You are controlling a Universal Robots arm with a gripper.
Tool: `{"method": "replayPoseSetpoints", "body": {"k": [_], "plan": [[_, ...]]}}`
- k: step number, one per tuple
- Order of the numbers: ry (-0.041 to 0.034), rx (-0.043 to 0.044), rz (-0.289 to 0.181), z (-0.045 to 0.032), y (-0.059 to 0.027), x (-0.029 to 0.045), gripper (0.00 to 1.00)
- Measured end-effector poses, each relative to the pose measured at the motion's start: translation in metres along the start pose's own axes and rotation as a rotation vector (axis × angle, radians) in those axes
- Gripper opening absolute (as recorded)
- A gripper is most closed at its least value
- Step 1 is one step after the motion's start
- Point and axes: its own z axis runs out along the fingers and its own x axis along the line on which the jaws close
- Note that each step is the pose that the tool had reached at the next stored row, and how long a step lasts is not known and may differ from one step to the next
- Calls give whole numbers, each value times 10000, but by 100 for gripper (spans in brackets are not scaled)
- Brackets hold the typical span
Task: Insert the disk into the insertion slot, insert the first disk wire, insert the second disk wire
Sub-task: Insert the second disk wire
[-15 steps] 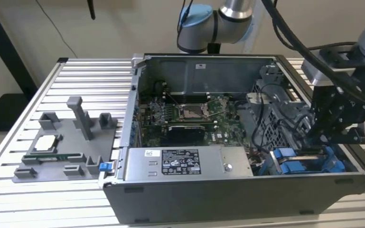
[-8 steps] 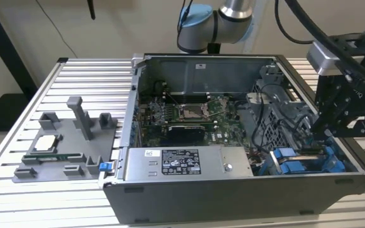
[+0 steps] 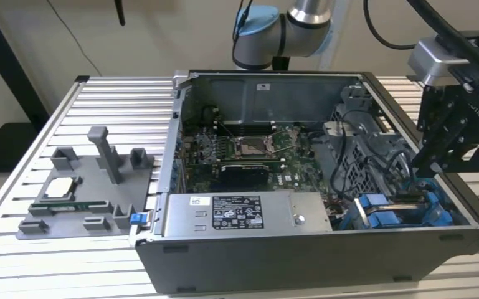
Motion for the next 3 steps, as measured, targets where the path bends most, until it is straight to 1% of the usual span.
{"method": "replayPoseSetpoints", "body": {"k": [3], "plan": [[0, 0, 0, 0, -1, 0, 100]]}}
